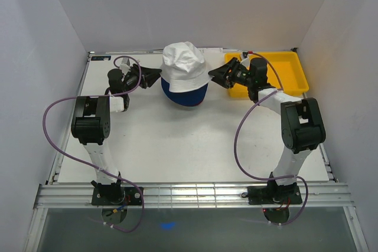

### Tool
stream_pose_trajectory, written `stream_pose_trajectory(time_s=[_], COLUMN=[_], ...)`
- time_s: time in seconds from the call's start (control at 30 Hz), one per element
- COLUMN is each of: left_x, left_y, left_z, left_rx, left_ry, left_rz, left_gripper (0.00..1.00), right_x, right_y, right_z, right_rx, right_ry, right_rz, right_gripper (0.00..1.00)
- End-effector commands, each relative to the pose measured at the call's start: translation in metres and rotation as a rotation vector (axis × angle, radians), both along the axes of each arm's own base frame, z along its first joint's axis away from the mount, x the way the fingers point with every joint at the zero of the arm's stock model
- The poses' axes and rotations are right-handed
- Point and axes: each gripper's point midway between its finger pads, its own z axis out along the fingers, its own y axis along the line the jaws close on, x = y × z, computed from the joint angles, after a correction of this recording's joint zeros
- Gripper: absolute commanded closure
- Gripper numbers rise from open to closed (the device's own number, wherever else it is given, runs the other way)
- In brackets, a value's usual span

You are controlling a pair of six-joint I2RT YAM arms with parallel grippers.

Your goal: Stack the hats

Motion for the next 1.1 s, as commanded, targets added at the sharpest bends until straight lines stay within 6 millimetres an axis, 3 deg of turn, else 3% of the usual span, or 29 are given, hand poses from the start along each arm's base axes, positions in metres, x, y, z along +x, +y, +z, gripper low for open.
stream_pose_trajectory(time_s=[0.0,0.27,0.5,0.73,1.07], left_x=[0.001,-0.001,-0.002,-0.004,-0.005], left_y=[0.0,0.0,-0.001,-0.001,0.008], left_z=[0.024,0.027,0.028,0.031,0.02], left_rx=[-0.001,0.0,0.0,-0.004,0.057], left_ry=[-0.08,-0.087,-0.089,-0.092,-0.047], left_rz=[-0.012,-0.015,-0.025,-0.028,-0.026], left_gripper=[0.62,0.69,0.84,1.0,1.0], right_x=[0.004,0.004,0.005,0.007,0.013], right_y=[0.002,0.002,0.002,-0.001,-0.011], right_z=[0.013,0.006,0.001,-0.007,-0.026], right_rx=[0.045,0.051,0.047,0.02,-0.166], right_ry=[-0.053,-0.043,-0.036,-0.025,-0.022], right_rz=[0.007,0.012,0.015,0.007,-0.003], right_gripper=[0.49,0.72,0.86,0.92,0.92])
